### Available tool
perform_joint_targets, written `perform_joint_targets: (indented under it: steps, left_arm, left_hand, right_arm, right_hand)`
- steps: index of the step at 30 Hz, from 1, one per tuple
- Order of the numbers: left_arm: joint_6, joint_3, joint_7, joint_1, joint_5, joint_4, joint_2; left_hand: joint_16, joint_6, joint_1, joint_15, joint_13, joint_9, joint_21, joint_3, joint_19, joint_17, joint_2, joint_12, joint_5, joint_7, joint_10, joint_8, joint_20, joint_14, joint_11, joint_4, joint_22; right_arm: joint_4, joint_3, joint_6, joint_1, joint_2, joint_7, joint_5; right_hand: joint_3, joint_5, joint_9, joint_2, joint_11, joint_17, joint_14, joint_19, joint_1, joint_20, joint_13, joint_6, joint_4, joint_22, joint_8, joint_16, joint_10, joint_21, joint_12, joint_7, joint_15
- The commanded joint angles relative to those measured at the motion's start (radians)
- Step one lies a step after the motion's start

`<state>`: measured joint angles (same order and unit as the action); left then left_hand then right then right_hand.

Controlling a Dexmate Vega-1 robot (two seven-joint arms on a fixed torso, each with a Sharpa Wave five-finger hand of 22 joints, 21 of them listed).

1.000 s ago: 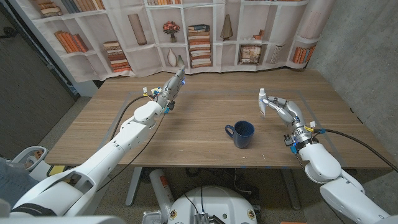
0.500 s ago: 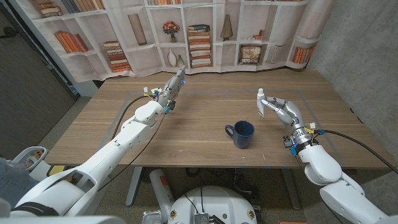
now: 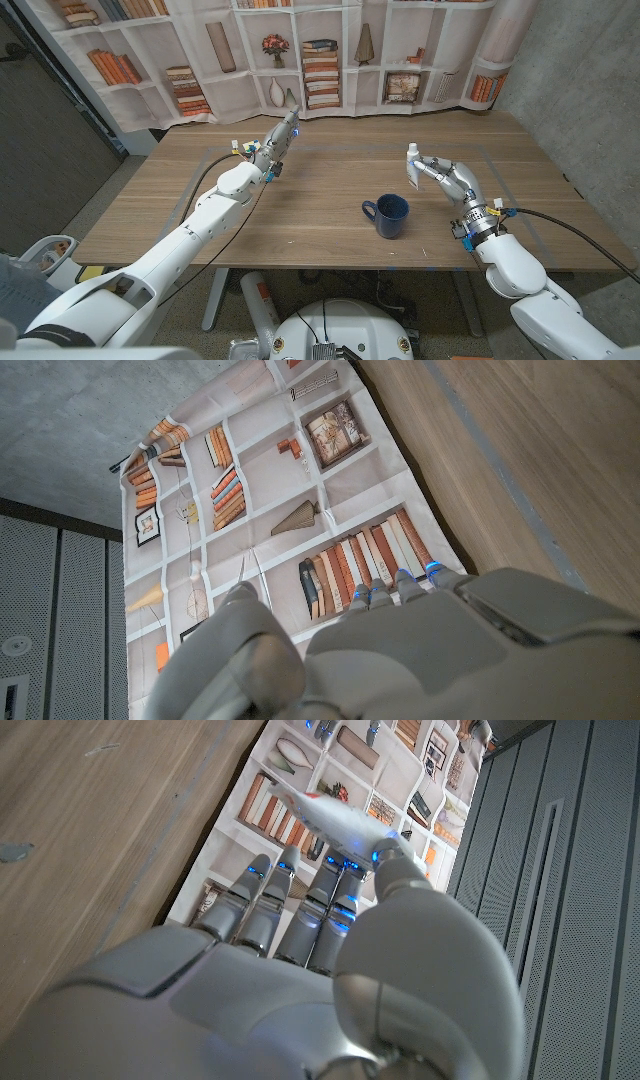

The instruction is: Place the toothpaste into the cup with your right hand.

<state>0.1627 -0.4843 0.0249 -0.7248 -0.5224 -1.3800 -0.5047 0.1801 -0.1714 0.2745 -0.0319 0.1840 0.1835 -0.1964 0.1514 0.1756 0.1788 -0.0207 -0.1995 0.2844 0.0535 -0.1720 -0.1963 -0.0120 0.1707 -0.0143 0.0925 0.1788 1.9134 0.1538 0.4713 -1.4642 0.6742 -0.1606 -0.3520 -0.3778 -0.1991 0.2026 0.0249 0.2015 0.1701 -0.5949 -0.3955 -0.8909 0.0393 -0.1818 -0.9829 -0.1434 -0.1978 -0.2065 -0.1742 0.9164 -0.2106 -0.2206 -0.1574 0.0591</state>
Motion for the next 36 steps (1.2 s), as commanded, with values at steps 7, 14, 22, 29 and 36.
perform_joint_targets:
  steps: [7, 14, 22, 29, 36]
  left_arm:
    - [-0.017, 0.005, -0.013, -0.014, 0.000, -0.025, -0.015]
    - [-0.020, 0.000, -0.008, -0.004, 0.005, -0.023, -0.012]
    - [-0.021, -0.007, -0.006, 0.007, 0.008, -0.011, -0.002]
    - [-0.026, -0.008, -0.009, 0.010, 0.009, -0.015, -0.001]
    - [-0.025, -0.010, -0.012, 0.011, 0.016, -0.020, -0.003]
  left_hand:
    - [0.006, -0.120, 0.002, 0.006, 0.001, 0.003, -0.005, -0.005, 0.222, 0.002, 0.008, -0.002, -0.002, -0.003, -0.141, 0.002, 0.005, 0.178, 0.004, 0.000, 0.005]
    - [0.006, -0.120, 0.003, 0.006, 0.001, 0.003, -0.005, -0.006, 0.222, 0.002, 0.008, -0.003, -0.002, -0.003, -0.140, 0.002, 0.005, 0.179, 0.004, 0.000, 0.005]
    - [0.006, -0.121, 0.003, 0.006, 0.001, 0.003, -0.005, -0.008, 0.222, 0.002, 0.009, -0.002, -0.002, -0.003, -0.141, 0.002, 0.006, 0.179, 0.004, 0.000, 0.005]
    - [0.006, -0.120, 0.004, 0.005, 0.001, 0.003, -0.005, -0.009, 0.222, 0.002, 0.009, -0.002, -0.003, -0.003, -0.141, 0.002, 0.006, 0.179, 0.004, 0.000, 0.005]
    - [0.006, -0.121, 0.005, 0.005, 0.001, 0.003, -0.005, -0.010, 0.222, 0.002, 0.010, -0.002, -0.003, -0.004, -0.142, 0.002, 0.007, 0.179, 0.004, 0.000, 0.005]
  right_arm:
    - [-0.005, 0.040, 0.022, 0.022, -0.005, 0.023, 0.004]
    - [-0.005, 0.052, 0.034, 0.019, -0.001, 0.037, -0.002]
    - [-0.025, 0.075, 0.047, 0.031, -0.007, 0.055, -0.019]
    - [-0.040, 0.086, 0.065, 0.032, -0.012, 0.061, -0.028]
    - [-0.045, 0.091, 0.074, 0.026, -0.012, 0.063, -0.037]
  right_hand:
    - [-0.001, -0.005, 0.002, -0.011, 0.005, 0.004, 0.002, 0.000, -0.001, 0.012, -0.001, -0.024, 0.003, -0.002, -0.005, -0.005, 0.009, -0.004, 0.002, -0.018, 0.038]
    - [0.000, -0.005, 0.002, -0.011, 0.006, 0.004, -0.002, 0.000, -0.001, 0.011, -0.001, -0.025, 0.003, -0.002, -0.005, -0.006, 0.008, -0.004, 0.003, -0.018, 0.037]
    - [-0.001, -0.005, 0.002, -0.011, 0.007, 0.004, -0.001, 0.001, -0.001, 0.009, -0.002, -0.026, 0.003, -0.002, -0.005, -0.006, 0.009, -0.004, 0.003, -0.022, 0.038]
    - [-0.001, -0.006, 0.002, -0.010, 0.010, 0.004, 0.001, 0.003, -0.002, 0.007, -0.002, -0.028, 0.003, -0.002, -0.004, -0.006, 0.006, -0.004, 0.004, -0.025, 0.039]
    - [-0.001, -0.006, 0.003, -0.011, 0.012, 0.004, 0.005, 0.009, -0.002, 0.002, -0.002, -0.027, 0.003, -0.002, -0.004, -0.004, 0.004, -0.002, 0.006, -0.029, 0.036]
